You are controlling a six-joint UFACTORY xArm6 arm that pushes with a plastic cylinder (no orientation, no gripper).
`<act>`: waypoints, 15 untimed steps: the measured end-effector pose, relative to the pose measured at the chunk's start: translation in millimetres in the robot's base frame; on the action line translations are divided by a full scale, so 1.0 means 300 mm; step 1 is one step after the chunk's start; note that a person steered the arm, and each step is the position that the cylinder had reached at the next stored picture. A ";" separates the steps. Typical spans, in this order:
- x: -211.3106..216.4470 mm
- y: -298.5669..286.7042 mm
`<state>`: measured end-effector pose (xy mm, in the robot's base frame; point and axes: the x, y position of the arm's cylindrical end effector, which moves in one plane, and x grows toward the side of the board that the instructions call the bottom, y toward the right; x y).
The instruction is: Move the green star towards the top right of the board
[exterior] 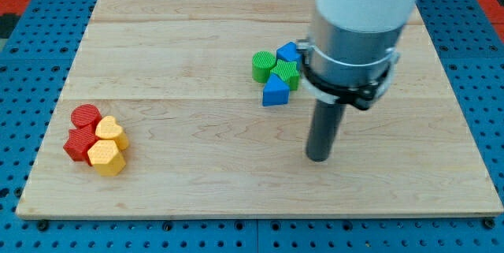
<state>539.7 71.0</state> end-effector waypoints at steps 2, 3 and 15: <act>-0.008 -0.095; -0.277 -0.196; -0.729 0.564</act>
<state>321.0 240.1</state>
